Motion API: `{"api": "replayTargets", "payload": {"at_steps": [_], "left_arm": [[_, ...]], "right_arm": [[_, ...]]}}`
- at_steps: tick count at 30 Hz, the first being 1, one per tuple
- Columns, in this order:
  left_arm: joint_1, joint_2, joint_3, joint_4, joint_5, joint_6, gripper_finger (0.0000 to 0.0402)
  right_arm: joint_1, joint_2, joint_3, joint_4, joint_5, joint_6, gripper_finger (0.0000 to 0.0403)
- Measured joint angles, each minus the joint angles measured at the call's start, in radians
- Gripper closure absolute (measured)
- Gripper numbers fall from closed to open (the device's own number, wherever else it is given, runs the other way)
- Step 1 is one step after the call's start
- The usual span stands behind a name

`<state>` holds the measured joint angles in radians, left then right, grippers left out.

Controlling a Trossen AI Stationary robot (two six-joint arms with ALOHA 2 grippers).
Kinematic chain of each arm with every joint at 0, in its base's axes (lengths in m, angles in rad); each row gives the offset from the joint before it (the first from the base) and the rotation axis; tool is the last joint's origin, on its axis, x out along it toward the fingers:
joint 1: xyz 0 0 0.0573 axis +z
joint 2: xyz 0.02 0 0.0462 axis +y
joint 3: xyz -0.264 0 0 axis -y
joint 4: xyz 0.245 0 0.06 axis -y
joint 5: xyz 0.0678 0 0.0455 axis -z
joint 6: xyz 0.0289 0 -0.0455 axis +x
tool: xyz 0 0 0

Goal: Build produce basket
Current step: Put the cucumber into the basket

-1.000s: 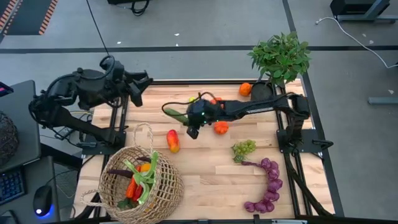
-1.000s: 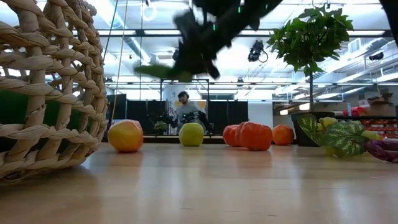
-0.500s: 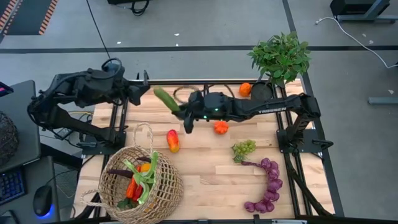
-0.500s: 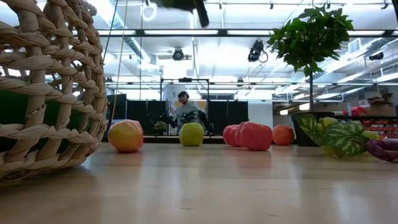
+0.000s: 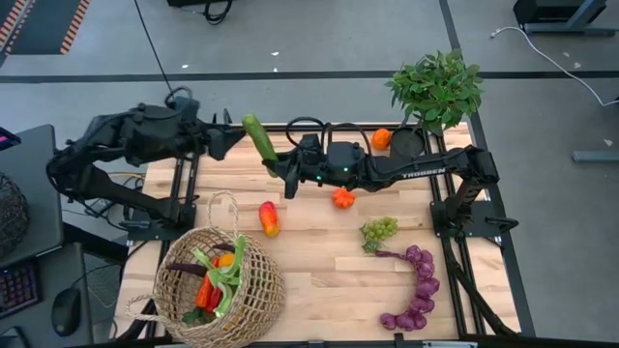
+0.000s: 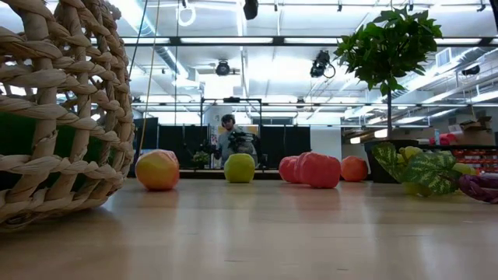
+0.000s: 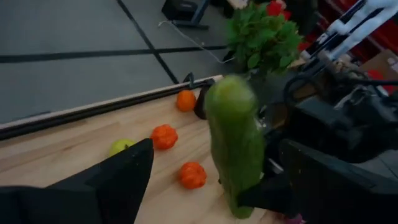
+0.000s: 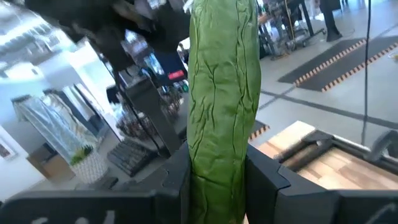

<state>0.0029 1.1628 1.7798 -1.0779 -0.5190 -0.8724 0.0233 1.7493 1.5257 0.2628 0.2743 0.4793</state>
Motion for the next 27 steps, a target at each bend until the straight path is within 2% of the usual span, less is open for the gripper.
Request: {"api": "replayTargets", "payload": {"at_steps": [4,12,15,19,25,27], "left_arm": [[0.0,0.055,-0.007,0.049,0.002,-0.012,0.0047],[-0.019,0.142,-0.007,0.162,0.011,0.02,0.0048],[-0.027,0.155,-0.007,0.176,0.007,0.009,0.0064],[-0.034,0.159,-0.007,0.171,-0.022,-0.005,0.0121],[-0.035,0.155,-0.007,0.158,-0.06,-0.018,0.0249],[-0.035,0.153,-0.007,0.158,-0.06,-0.005,0.0265]], "right_arm": [[0.01,0.0,0.0,0.025,0.039,-0.008,0.0297],[0.024,0.0,0.0,0.031,0.044,-0.011,0.0296],[0.024,0.0,0.0,0.029,0.044,-0.011,0.0296],[0.022,0.0,0.0,0.031,0.041,-0.006,0.0293],[0.019,-0.001,0.001,0.021,0.024,-0.008,0.0275],[0.014,-0.001,0.001,0.017,0.02,-0.008,0.0269]]}}
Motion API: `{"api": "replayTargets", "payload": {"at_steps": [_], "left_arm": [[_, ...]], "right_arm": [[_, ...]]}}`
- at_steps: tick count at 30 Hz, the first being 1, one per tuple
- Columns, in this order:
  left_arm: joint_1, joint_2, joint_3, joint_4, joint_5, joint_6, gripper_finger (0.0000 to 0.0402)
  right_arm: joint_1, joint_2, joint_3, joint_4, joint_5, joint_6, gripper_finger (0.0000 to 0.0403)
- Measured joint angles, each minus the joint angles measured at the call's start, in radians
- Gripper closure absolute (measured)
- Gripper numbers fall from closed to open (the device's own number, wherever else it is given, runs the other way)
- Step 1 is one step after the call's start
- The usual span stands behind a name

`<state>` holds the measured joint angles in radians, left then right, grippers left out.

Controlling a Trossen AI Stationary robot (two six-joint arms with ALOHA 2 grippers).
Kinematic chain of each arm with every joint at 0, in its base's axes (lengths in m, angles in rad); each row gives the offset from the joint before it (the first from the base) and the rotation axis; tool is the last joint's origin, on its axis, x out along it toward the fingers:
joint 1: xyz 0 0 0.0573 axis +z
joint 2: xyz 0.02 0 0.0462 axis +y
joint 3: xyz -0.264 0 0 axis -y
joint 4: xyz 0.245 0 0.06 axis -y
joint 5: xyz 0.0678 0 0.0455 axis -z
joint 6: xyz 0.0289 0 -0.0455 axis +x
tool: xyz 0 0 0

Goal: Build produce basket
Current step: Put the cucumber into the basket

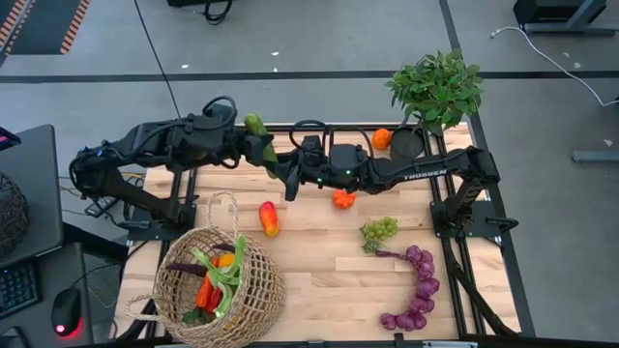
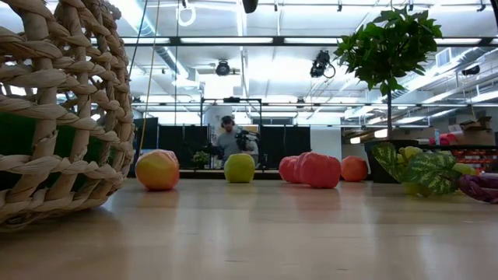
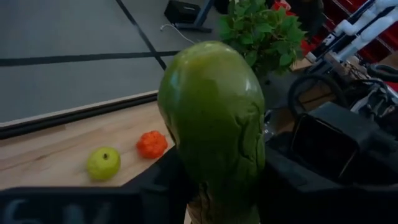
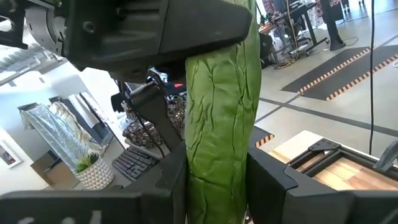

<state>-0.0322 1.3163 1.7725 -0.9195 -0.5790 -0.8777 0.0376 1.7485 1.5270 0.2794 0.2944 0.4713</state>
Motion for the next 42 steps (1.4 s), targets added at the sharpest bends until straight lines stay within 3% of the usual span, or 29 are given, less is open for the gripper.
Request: {"api": "replayTargets", "payload": {"at_steps": [8,14,20,24,27,35,42], "left_arm": [[0.013,-0.005,0.001,-0.064,0.008,0.048,0.0263],[0.013,-0.005,0.001,-0.171,0.074,0.11,0.0213],[-0.024,-0.037,0.001,-0.318,0.266,0.113,0.0229],[-0.092,-0.061,0.001,-0.45,0.403,0.099,0.0241],[-0.174,-0.086,0.001,-0.566,0.423,0.014,0.024],[-0.39,-0.1,0.001,-0.617,0.25,-0.296,0.0237],[-0.586,-0.05,0.001,-0.632,0.242,-0.537,0.0222]], "right_arm": [[-0.009,0.002,-0.002,-0.046,-0.051,-0.009,0.0211],[0.009,0.002,-0.002,-0.106,-0.033,0.005,0.0128],[0.044,0.002,-0.002,-0.249,-0.033,0.085,0.0075],[0.072,0.001,-0.002,-0.321,-0.035,0.162,0.0067],[0.09,0.0,-0.002,-0.314,-0.043,0.181,0.007],[0.068,0.0,-0.002,-0.314,-0.184,0.154,0.0082],[-0.008,0.0,-0.002,-0.3,-0.372,0.226,0.009]]}}
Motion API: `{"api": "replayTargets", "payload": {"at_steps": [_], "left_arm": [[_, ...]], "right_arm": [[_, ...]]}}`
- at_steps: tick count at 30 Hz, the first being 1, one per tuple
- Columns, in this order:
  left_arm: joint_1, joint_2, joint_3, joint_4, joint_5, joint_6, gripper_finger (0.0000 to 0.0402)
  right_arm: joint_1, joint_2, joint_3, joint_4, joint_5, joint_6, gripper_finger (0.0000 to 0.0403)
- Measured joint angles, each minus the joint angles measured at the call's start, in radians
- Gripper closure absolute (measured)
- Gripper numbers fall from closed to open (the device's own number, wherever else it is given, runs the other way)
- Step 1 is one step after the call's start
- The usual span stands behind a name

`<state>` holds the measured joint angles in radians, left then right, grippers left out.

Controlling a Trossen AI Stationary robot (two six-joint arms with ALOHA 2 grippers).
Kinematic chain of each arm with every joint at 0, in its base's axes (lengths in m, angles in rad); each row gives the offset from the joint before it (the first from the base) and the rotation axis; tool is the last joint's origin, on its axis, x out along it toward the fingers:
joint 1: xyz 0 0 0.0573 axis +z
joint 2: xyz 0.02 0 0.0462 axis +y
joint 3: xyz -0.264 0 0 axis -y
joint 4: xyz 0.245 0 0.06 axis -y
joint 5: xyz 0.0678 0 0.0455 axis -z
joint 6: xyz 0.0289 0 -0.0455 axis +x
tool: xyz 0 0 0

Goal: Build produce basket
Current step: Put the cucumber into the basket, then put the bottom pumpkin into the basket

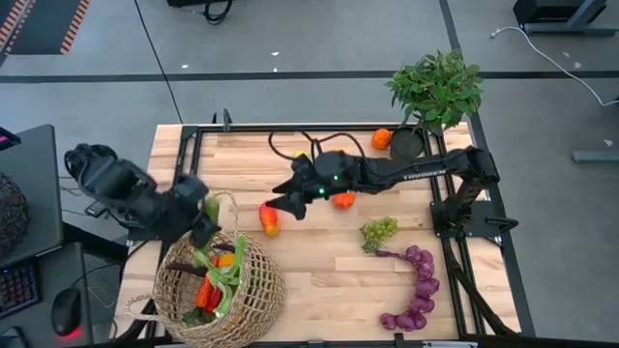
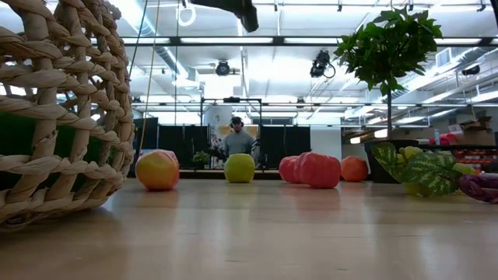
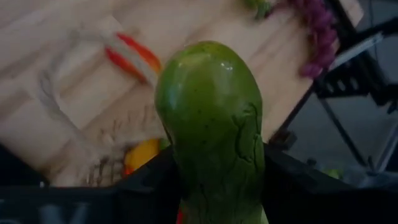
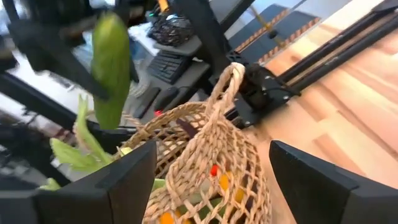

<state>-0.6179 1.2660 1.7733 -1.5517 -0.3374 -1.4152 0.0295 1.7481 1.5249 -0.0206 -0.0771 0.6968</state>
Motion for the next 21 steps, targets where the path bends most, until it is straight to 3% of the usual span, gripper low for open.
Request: {"api": "replayTargets", "payload": {"at_steps": [4,11,21], "left_arm": [[-0.075,0.049,0.0,-0.021,-0.031,-0.069,0.0208],[-0.068,0.116,-0.005,-0.017,-0.049,-0.137,0.0184],[-0.065,0.048,-0.245,-0.022,0.091,-0.305,0.0095]], "right_arm": [[-0.054,0.0,0.0,0.066,-0.121,0.001,0.0093],[-0.134,-0.002,0.0,0.162,-0.161,-0.034,0.0093],[-0.19,-0.002,0.0,-0.028,-0.172,-0.063,0.0093]]}}
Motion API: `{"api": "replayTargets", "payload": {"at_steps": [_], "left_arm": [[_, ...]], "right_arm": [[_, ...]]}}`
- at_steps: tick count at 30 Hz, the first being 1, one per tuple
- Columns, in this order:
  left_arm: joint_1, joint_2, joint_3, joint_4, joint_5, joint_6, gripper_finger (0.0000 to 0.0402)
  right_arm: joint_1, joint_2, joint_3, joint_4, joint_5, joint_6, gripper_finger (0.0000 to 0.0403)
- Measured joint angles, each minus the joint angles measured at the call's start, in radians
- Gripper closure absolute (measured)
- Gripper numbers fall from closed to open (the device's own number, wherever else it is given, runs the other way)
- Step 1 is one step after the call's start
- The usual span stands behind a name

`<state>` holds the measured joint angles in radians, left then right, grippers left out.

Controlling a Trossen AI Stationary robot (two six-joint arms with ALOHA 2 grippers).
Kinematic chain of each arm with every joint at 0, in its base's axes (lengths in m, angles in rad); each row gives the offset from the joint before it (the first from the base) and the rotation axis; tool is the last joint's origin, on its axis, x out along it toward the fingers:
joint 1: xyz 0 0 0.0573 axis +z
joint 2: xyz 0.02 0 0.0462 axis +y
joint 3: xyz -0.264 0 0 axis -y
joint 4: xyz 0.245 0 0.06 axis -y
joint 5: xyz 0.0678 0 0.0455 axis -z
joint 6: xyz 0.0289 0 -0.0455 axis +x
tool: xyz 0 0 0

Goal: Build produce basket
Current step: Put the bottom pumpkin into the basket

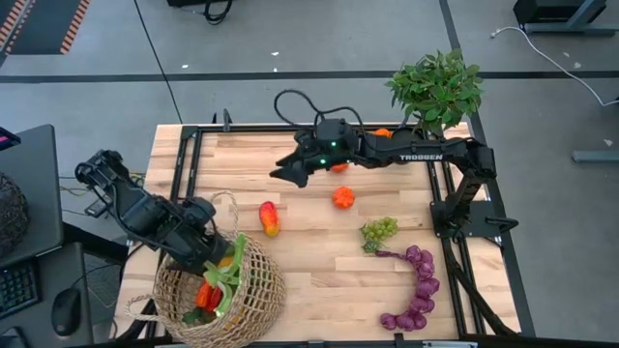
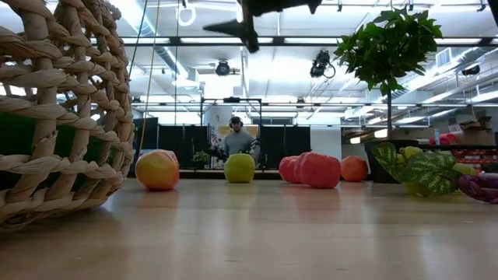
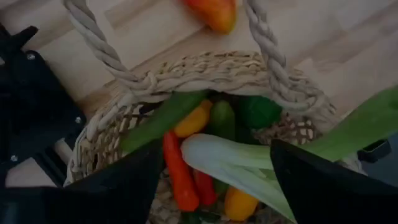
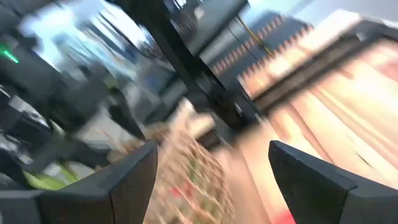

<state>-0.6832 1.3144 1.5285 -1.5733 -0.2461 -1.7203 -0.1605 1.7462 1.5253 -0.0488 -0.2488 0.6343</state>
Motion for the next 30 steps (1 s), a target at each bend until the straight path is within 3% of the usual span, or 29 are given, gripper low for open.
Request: {"api": "replayTargets", "payload": {"at_steps": [3,10,22,30], "left_arm": [[0.013,-0.014,0.027,0.004,-0.035,0.002,0.0087],[0.064,-0.037,0.131,0.003,-0.22,0.066,0.0086],[0.199,-0.036,0.298,0.053,-0.276,0.406,0.0086],[0.147,-0.039,0.333,0.055,-0.274,0.449,0.0086]], "right_arm": [[0.0,0.0,0.0,-0.163,0.015,-0.051,0.0093],[0.016,0.003,-0.035,-0.527,0.184,-0.086,0.0093],[0.02,0.005,-0.249,-0.715,0.256,0.059,0.0077],[0.019,0.002,-0.284,-0.761,0.266,0.123,0.0022]]}}
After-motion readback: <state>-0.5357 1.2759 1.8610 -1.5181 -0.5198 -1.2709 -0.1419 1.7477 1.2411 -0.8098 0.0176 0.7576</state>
